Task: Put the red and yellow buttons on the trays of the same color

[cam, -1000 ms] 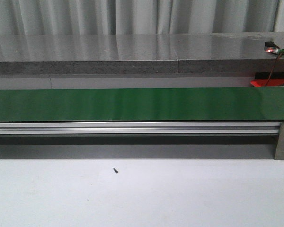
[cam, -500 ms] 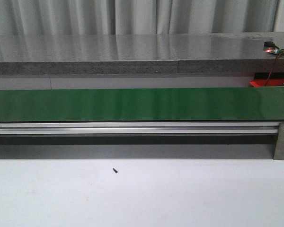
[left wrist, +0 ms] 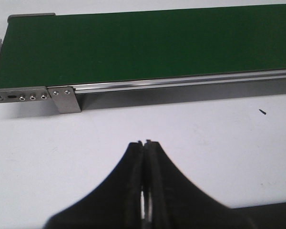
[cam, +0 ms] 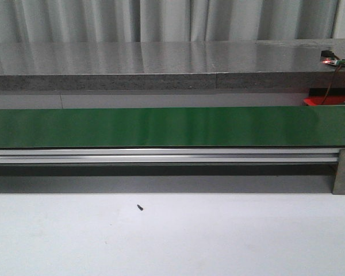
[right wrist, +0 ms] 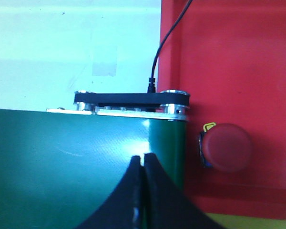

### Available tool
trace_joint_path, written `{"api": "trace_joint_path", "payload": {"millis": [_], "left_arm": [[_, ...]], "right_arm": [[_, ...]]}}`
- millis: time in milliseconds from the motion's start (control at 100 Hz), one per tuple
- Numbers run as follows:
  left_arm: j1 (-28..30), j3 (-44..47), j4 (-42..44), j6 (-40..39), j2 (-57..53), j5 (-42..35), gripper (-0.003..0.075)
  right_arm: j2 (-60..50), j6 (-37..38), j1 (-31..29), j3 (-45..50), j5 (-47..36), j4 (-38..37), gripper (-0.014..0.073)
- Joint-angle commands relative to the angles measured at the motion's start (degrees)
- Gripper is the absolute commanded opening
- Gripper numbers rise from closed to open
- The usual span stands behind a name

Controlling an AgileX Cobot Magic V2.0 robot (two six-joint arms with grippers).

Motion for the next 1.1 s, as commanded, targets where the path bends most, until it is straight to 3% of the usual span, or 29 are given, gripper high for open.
{"api": "trace_joint_path", "payload": {"millis": [0, 420, 840, 1090], "left_arm": [[-0.5, -1.4, -0.8, 0.2, 0.4, -3.8, -0.0020], [-0.5, -1.4, -0.8, 0.2, 0.4, -3.8, -0.0020], [-0.5, -1.4, -0.8, 0.2, 0.4, -3.8, -0.0020], [-0.5, -1.4, -0.8, 0.2, 0.4, -3.8, -0.0020]], "right_arm": [[-6.3, 0.0, 0.9, 2.9, -6.7, 0.3, -0.0067], [-24.2, 0.0, 1.8, 23.3, -22.2, -0.4, -0.0067], [-36.7, -0.1, 1.8, 28.3, -10.0, -0.7, -0.0067], [-46.6, 0.6, 2.1, 34.4, -6.7, -0.8, -0.0067]]}}
